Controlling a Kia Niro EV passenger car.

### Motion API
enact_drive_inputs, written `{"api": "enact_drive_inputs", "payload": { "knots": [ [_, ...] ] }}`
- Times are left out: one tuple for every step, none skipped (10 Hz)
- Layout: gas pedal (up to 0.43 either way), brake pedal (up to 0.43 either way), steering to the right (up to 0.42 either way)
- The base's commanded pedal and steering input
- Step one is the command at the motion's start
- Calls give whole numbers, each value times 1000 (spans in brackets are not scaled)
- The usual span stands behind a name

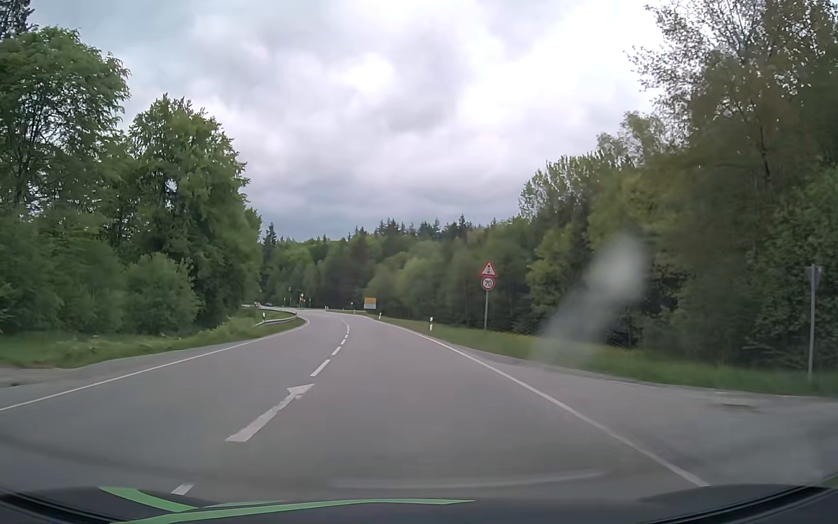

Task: Follow the waypoints while adhering to traffic rules and regulations

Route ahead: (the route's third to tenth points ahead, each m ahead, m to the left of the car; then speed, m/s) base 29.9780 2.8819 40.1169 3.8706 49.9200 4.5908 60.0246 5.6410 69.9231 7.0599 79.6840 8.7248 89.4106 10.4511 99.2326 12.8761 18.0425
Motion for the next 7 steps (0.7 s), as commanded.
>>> {"api": "enact_drive_inputs", "payload": {
  "knots": [
    [0,0,-14],
    [0,0,-14],
    [0,0,-14],
    [0,0,-14],
    [0,0,-14],
    [0,0,-14],
    [0,0,-14]
  ]
}}
